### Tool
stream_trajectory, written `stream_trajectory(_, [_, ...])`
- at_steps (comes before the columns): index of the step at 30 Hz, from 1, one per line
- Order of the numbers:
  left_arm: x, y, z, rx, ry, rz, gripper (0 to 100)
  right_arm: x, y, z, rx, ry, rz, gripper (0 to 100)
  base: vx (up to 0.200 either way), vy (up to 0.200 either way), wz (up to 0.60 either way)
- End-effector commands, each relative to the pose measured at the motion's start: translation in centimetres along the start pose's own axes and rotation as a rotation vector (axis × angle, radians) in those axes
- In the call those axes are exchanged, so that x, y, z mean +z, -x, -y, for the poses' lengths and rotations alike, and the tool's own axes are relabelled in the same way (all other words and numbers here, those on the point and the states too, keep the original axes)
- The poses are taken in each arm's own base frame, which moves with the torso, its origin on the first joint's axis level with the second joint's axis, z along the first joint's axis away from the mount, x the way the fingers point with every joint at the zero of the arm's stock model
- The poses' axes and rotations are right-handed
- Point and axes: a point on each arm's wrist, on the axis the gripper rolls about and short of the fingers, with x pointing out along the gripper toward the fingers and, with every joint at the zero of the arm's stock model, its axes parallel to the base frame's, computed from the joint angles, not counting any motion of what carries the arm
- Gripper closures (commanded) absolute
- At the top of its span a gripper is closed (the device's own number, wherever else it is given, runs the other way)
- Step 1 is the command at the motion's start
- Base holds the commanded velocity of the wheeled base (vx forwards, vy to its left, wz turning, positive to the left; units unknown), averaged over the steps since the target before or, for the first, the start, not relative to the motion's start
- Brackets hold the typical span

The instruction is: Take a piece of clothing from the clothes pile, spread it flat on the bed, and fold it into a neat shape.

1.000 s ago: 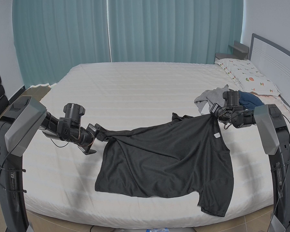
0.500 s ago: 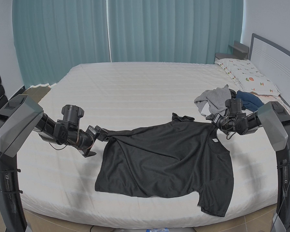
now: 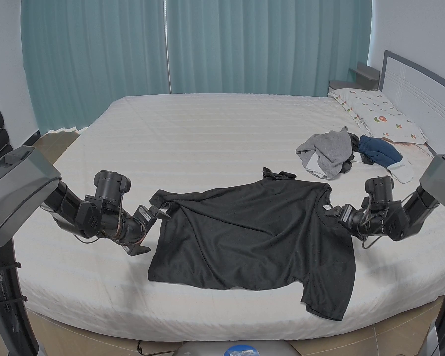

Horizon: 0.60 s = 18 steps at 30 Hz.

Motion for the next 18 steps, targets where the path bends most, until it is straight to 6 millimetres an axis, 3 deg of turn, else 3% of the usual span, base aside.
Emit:
stream_trajectory(1, [-3.2, 0.5, -1.3, 0.018, -0.100, 0.021, 0, -1.2, 5.5, -0.3, 0.049, -0.058, 0.021, 0, 0.000, 0.000, 0.00])
stream_trajectory(11, [-6.1, -2.9, -2.6, 0.185, -0.270, 0.097, 0, -3.6, 5.7, 0.7, 0.060, -0.092, -0.104, 0, 0.000, 0.000, 0.00])
stream_trajectory(18, [-5.5, -4.9, -2.2, 0.189, -0.274, 0.123, 0, -4.1, 5.9, 1.4, 0.078, -0.092, -0.087, 0, 0.000, 0.000, 0.00])
